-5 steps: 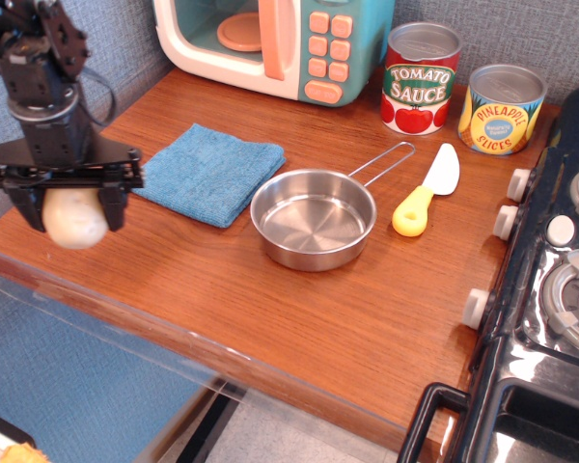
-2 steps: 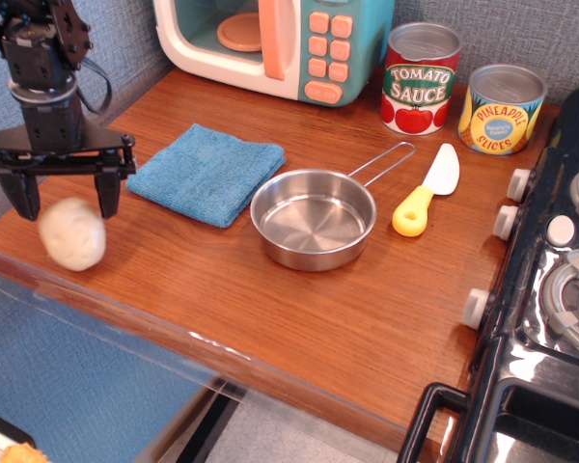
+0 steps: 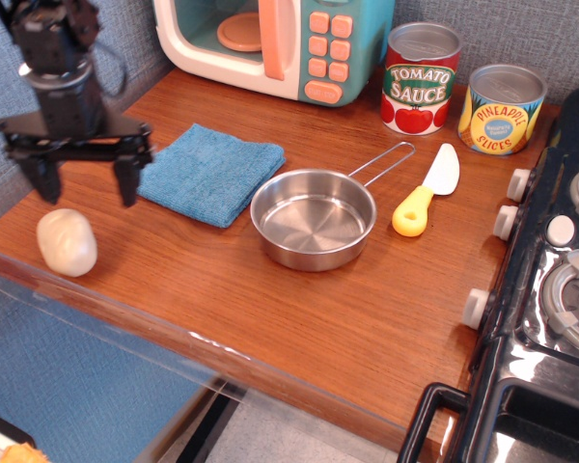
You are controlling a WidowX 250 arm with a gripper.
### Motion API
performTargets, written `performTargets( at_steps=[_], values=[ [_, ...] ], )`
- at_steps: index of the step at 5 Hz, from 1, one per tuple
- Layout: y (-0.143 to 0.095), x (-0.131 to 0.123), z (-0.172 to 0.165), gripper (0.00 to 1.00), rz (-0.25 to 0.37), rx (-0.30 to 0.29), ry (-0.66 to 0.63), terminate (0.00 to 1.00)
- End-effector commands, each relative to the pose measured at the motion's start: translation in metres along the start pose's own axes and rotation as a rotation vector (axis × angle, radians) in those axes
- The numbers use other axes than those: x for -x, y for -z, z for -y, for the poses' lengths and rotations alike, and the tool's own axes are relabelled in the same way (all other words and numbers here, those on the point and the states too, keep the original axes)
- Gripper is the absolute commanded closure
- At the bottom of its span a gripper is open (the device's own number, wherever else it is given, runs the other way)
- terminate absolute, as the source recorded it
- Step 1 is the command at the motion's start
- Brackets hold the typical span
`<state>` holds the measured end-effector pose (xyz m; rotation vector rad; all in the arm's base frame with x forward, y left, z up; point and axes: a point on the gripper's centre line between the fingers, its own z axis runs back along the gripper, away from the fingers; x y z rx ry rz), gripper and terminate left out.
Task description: Pick up the potato and put it on the left hand corner of the table.
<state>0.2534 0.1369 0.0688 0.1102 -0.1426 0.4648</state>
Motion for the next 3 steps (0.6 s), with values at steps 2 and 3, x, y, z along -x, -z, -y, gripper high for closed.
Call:
performTargets(
  at_steps=[2,3],
  values=[
    [-0.0268,-0.0018,0.0270,0.00,0.104,0.051,0.200,0.00],
    [-0.0268,-0.0018,0.0270,0.00,0.104,0.051,0.200,1.00]
  ],
)
